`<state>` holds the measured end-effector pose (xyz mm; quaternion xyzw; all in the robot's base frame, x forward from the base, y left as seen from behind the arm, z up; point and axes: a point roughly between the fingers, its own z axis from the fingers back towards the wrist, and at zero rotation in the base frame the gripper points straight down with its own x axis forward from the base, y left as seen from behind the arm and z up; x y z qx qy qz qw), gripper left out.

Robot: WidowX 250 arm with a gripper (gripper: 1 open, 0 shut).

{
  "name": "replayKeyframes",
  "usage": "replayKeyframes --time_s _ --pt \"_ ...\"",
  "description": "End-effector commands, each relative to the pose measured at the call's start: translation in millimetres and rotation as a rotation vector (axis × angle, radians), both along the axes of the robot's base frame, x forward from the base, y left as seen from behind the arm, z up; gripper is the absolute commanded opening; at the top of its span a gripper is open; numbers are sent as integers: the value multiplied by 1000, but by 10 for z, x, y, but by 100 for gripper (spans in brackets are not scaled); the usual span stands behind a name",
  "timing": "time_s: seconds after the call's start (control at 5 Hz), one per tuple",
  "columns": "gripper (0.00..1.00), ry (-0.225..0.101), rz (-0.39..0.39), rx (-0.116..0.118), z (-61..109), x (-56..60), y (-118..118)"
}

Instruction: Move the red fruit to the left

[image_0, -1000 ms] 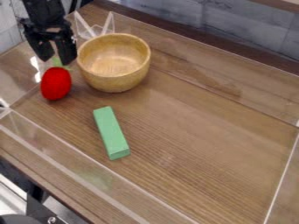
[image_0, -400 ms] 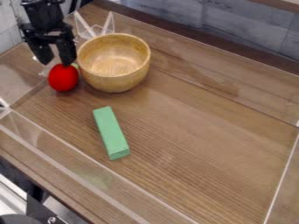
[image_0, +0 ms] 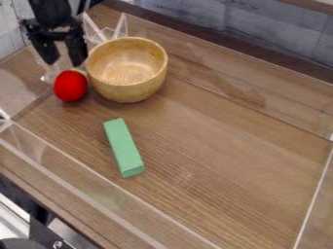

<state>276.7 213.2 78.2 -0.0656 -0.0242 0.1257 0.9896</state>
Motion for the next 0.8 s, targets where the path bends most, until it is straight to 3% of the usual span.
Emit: replayKeyframes --time_s 0.0,0.6 --pt "100 -45 13 52 252 95 18" --pt "100 -34 39 57 315 143 12"
